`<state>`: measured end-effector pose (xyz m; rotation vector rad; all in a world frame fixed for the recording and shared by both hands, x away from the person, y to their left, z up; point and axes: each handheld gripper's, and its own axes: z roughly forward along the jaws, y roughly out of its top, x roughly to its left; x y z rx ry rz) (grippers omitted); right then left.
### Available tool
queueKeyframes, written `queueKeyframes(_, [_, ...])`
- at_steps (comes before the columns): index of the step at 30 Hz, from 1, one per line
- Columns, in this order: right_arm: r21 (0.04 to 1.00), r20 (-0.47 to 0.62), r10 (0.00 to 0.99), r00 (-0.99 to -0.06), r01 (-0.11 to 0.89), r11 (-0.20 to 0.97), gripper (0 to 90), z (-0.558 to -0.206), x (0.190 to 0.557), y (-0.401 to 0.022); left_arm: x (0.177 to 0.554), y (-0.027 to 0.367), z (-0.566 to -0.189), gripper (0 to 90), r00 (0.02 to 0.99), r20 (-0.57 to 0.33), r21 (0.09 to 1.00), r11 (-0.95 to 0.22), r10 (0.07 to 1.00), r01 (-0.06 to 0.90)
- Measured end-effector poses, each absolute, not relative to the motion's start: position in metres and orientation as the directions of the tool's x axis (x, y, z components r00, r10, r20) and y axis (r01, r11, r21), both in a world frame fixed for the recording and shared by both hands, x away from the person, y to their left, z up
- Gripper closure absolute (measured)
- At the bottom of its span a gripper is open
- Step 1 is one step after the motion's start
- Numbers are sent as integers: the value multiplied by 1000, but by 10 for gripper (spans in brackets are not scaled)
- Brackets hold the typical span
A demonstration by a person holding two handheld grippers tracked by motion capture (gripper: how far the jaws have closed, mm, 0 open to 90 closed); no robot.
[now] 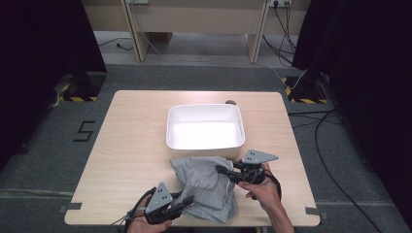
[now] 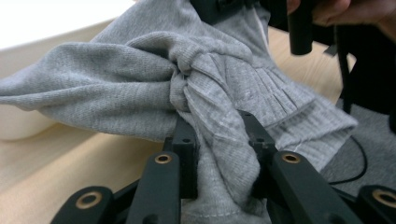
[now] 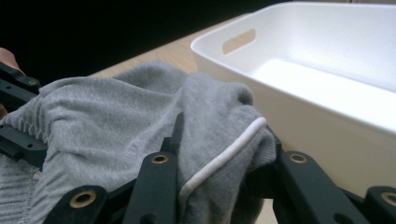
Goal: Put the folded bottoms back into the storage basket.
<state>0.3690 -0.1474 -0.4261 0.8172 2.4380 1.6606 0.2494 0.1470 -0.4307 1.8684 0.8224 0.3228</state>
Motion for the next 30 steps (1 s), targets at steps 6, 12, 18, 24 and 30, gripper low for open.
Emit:
queueKeyframes(6, [898,232,458,-858,370,238,697,-416,371,-148,253,149,-412,714,741,-134,902,-229,658,366])
queueKeyframes(12, [915,212,458,-863,340,217,697,-395,379,-146,264,152,-391,714,744,-129,910,-220,656,351])
queueKeyframes(18, [925,196,461,-865,319,206,697,-374,390,-144,278,154,-375,714,745,-133,915,-209,653,346])
queueKeyframes(24, [925,196,469,-861,321,202,697,-358,404,-142,292,154,-359,714,742,-109,919,-217,662,329])
queueKeyframes(30, [932,182,476,-860,305,195,697,-338,416,-139,306,154,-340,714,737,-100,928,-205,668,312])
